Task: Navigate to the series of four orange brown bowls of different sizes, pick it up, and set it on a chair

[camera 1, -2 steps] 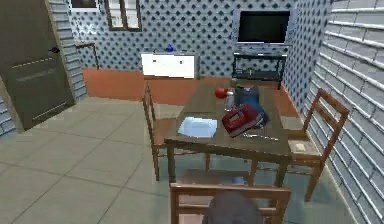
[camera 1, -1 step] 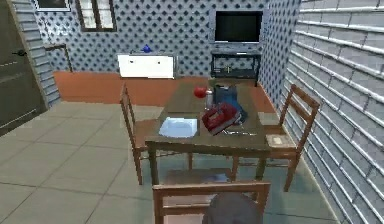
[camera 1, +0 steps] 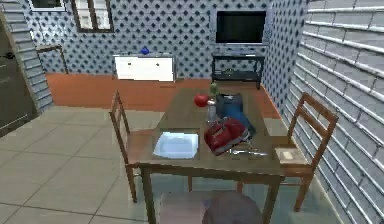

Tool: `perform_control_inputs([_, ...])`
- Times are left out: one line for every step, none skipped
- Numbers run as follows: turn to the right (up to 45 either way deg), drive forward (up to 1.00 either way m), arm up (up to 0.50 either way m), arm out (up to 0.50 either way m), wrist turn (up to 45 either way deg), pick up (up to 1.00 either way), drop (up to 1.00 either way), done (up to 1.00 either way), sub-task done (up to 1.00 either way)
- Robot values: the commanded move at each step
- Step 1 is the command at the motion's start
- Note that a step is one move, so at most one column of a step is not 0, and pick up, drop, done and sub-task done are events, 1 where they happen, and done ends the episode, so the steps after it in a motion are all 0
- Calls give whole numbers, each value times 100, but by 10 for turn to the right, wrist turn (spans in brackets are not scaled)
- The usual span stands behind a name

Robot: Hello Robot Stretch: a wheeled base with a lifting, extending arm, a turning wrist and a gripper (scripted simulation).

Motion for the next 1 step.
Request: perform_control_inputs([-450,0,0,0,0,0,0,0,0])
